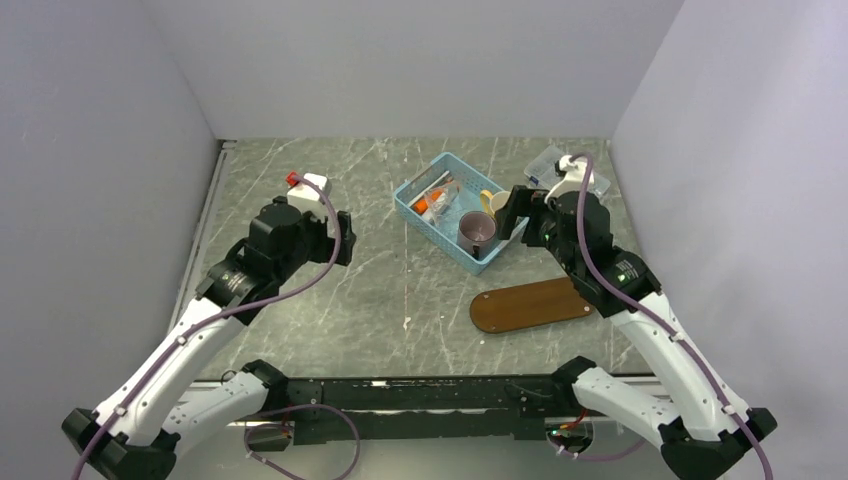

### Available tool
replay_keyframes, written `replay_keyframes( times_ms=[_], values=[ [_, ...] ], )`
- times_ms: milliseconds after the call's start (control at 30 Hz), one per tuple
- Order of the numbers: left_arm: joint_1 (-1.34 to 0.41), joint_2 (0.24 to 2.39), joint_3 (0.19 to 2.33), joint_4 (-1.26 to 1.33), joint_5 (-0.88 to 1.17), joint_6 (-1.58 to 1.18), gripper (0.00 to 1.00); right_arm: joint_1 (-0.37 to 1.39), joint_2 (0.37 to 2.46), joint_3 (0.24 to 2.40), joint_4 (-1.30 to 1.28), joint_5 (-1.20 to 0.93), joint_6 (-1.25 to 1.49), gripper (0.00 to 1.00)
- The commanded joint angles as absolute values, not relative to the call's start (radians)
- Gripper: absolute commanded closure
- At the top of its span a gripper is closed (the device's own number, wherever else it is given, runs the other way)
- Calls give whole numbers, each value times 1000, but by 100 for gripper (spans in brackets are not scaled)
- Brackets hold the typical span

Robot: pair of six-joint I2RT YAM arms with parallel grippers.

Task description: Prepare toiletry sets of a toothbrush and toothpaste on the tray

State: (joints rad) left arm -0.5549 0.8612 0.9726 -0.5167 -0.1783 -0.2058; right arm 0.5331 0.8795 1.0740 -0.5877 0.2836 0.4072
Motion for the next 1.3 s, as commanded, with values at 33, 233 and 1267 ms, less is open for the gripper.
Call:
replay_keyframes(
  times_ms=[33,233,1267],
  values=[
    [-545,872,970,-490,-136,-220,1,535,957,1162,-674,273,380,0],
    [-544,846,956,-483,-134,-220,1,535,951,1133,-624,246,365,0],
    [-544,798,952,-498,-153,-210,1,409,1262,1075,-648,462,743,18]
  ],
)
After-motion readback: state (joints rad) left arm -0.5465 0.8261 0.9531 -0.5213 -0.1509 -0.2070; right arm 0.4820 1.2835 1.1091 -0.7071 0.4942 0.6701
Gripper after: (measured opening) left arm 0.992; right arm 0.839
